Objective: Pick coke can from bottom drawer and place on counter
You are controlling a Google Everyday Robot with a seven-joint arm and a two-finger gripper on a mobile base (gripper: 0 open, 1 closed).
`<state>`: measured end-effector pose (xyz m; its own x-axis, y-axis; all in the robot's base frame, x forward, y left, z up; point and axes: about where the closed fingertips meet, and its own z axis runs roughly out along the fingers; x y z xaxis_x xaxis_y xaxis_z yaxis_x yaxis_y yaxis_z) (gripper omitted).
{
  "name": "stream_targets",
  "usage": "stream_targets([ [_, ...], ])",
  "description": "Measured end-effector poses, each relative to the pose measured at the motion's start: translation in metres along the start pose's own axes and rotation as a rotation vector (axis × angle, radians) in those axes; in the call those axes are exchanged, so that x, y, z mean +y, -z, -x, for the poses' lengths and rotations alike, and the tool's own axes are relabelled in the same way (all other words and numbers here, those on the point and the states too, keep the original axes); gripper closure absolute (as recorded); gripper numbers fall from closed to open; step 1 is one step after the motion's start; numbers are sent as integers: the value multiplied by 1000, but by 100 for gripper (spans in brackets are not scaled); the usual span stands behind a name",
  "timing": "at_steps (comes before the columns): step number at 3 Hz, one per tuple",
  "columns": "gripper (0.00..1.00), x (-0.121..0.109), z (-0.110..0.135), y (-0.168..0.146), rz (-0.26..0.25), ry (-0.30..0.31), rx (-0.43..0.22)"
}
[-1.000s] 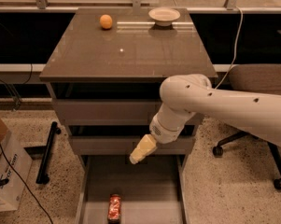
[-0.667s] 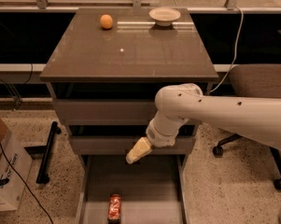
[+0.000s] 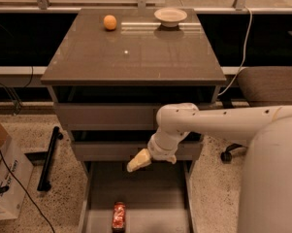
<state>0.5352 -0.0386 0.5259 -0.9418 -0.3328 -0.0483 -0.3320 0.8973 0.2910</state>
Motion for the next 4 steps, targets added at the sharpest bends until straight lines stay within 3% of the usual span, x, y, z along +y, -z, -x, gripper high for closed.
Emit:
stream_targets([
  [2,0,-14,0,-80,51,-209,58],
  [3,0,-18,2,-113,69,-275,62],
  [4,0,-18,2,-113,69,-276,62],
])
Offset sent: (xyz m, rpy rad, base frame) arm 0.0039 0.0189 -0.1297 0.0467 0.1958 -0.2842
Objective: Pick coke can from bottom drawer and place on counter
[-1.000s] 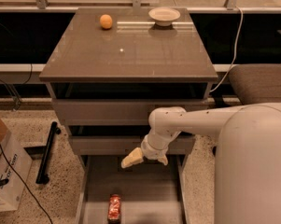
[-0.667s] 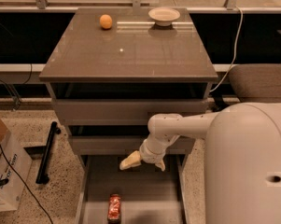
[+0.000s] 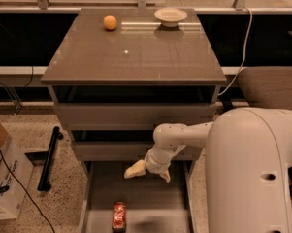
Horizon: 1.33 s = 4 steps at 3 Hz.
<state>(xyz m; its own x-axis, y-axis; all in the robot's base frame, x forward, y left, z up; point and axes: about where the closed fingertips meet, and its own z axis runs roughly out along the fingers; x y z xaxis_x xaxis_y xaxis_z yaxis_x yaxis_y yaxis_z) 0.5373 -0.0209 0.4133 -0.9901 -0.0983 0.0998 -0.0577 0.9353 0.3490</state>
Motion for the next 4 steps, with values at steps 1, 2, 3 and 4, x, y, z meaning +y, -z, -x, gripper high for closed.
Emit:
stream_targets([
  [1,0,1,-1,-26,-10,-44,24],
  [2,0,2,-4,-66,-21,-92,84],
  [3,0,1,-13,-121,11,-154,164],
  [4,0,-4,-20,-150,41,-196,200],
])
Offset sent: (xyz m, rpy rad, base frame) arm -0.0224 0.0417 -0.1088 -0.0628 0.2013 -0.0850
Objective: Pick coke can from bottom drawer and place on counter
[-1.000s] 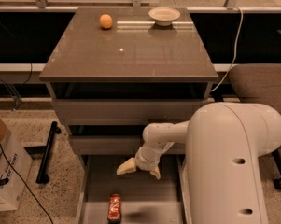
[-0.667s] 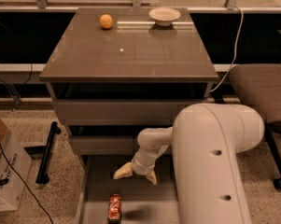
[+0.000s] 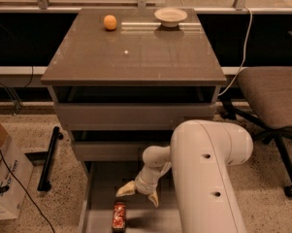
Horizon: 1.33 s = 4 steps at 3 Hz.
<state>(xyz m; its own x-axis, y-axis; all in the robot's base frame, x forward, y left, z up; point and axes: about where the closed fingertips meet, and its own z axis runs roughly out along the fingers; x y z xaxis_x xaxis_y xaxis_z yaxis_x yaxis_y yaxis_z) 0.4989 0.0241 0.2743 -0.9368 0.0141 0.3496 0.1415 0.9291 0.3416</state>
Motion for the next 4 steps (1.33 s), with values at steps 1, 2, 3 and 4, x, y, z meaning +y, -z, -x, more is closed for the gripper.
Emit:
stream_targets([
  [1,0,-1,-1,-3,0,-2,4],
  [2,0,-1,9,-24,45,-42,4],
  [3,0,1,21,-51,115,-72,10],
  [4,0,9,32,-73,181,-94,13],
])
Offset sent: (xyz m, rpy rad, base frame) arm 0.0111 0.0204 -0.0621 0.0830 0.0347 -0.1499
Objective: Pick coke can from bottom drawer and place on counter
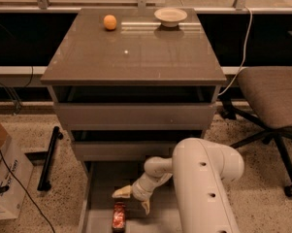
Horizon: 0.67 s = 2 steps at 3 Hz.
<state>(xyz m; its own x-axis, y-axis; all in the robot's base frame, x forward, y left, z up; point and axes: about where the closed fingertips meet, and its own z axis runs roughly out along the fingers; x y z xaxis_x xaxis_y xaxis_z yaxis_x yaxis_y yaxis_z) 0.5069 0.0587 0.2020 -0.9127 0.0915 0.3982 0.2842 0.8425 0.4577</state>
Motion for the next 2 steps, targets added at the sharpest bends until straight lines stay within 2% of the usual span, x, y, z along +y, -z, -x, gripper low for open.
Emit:
stream_targets([
  [2,0,17,15,-47,64,-13,50],
])
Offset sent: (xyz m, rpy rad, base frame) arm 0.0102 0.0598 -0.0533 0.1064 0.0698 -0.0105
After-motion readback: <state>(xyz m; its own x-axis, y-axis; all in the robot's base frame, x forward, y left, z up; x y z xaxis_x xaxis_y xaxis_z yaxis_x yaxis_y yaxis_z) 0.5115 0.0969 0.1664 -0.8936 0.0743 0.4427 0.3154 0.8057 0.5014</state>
